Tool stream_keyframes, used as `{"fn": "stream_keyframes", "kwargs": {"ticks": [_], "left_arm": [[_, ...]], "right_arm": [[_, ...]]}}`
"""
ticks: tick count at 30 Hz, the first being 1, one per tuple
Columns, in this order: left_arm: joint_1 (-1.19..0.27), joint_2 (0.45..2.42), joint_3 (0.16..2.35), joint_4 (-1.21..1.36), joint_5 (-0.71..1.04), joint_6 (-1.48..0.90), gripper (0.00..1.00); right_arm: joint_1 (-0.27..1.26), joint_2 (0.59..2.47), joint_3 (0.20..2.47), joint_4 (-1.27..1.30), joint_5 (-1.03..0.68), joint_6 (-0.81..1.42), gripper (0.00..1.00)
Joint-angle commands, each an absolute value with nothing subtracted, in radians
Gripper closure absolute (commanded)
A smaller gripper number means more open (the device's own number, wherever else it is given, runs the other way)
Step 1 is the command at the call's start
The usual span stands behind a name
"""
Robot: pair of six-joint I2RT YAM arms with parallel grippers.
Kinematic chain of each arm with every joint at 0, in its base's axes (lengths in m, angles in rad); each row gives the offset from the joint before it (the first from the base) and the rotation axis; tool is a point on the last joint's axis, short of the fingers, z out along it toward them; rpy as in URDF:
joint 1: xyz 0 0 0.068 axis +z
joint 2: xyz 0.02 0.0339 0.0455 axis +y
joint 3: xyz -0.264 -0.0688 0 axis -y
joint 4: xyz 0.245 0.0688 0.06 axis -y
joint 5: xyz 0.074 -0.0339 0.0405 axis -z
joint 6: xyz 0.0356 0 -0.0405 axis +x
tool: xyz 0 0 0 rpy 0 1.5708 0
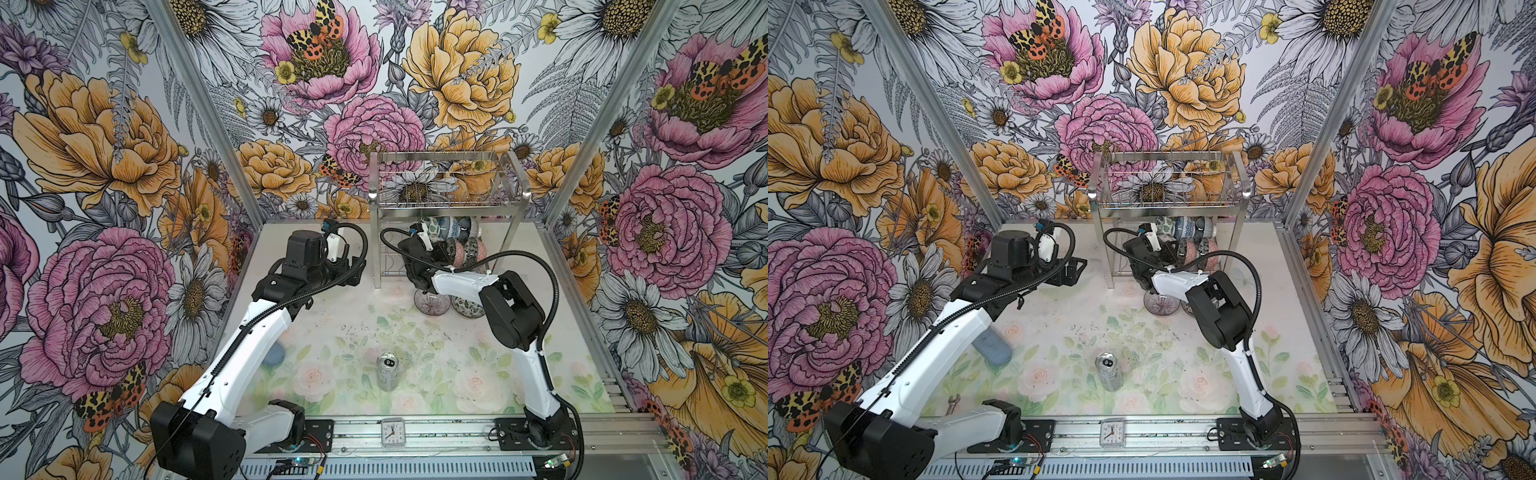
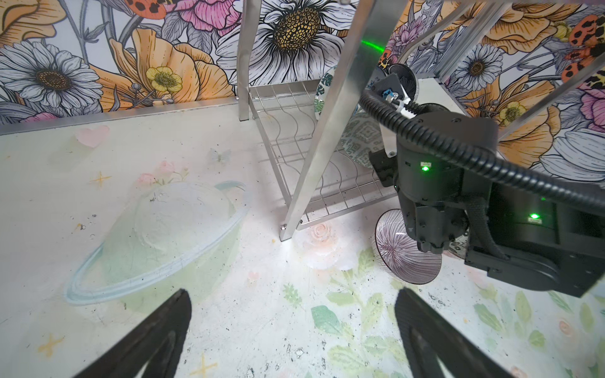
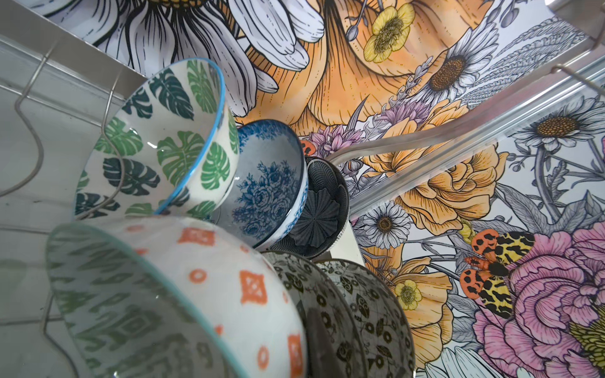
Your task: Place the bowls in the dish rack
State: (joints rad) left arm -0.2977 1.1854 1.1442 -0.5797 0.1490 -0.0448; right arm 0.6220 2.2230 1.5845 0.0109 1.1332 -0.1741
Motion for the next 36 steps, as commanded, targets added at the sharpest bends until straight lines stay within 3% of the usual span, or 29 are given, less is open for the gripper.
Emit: {"fn": "stream_keyframes", "kwargs": {"ticks": [1,7,15,28,36], "left_arm": [[-0.288,1.163,1.131,-0.571,0.173,-0.048,0.01],[-0.288,1.164,1.127,-0.571,0.172,-0.047,0.01],[-0.289,1.164,1.129,-0.571,0.17,-0.046,0.01],[-0.288,1.166,1.127,-0.571,0.17,-0.046,0.01],[-0.287,1.169,1.126,-0.571,0.172,-0.048,0.01]], "right_arm": [[0.619,2.252,1.639,0.01,1.141,-0.159,1.0],[0.62,2.266,1.652,-0.016,1.124,-0.148,1.0],[0.629,2.25,1.638,-0.02,1.064,-0.129,0.77],[0.632,2.193,1.587,0.009,0.986,-0.126,0.6],[0.644,2.06,1.474,0.072,0.891,-0.128,0.32]]}}
